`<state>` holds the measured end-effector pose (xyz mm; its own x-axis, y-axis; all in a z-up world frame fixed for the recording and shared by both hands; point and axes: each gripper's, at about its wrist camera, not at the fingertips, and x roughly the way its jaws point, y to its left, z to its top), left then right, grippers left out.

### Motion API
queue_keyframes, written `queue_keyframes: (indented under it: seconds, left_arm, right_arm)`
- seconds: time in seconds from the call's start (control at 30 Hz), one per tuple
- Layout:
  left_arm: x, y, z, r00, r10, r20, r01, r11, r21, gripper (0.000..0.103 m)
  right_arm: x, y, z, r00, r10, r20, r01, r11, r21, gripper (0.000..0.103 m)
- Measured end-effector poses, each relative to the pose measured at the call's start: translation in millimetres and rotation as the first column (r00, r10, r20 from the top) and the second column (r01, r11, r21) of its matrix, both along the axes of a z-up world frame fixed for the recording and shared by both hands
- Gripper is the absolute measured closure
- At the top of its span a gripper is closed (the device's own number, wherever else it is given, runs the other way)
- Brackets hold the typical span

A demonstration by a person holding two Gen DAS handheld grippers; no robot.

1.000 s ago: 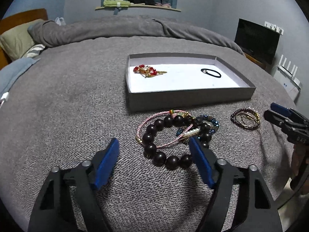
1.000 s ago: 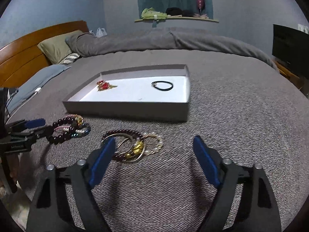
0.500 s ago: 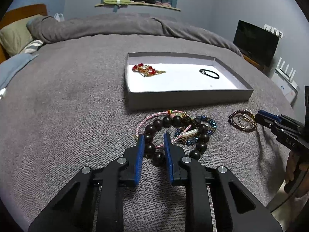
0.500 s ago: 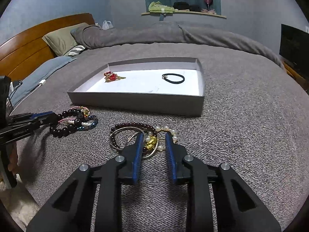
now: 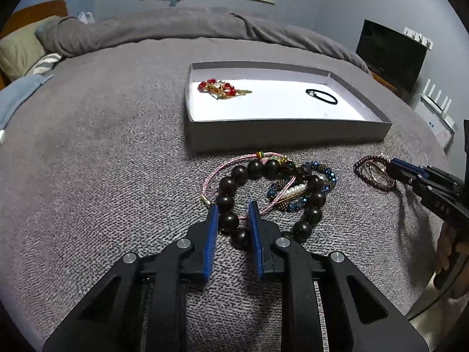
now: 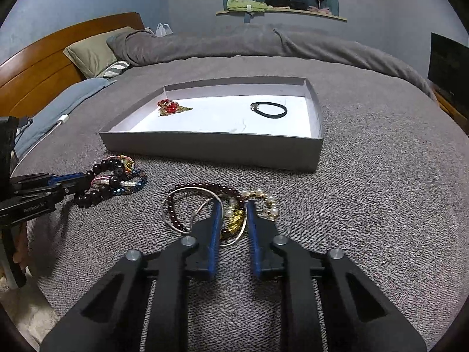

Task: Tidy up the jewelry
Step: 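Grasp the black bead bracelet with the left tool while the right tool grasps the dark bead bracelet, then lower both bracelets into the tray and open both tools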

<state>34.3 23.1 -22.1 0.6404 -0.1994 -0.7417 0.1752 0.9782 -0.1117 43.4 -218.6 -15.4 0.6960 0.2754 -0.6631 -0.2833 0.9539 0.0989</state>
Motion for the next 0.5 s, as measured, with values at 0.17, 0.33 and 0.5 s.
queue_keyframes:
  seconds: [0.17,0.33,0.5]
  left_arm:
    - [-3,0,4,1.000,0.001,0.018,-0.001,1.000,0.005,0.088]
    - [-10,-2,15,0.997,-0.005,0.082,0.004,1.000,0.011,0.088]
    - [-25,-8,38,0.978,-0.045,0.205,0.043,0.999,0.017,0.088]
  right_arm:
    - [-2,-6,3,1.000,-0.004,0.004,0.004,0.999,0.043,0.096]
    - [-11,-8,16,0.997,-0.003,0.078,-0.001,0.998,0.063,0.096]
    - [-23,-5,31,0.985,0.015,0.174,-0.028,0.997,0.072,0.096]
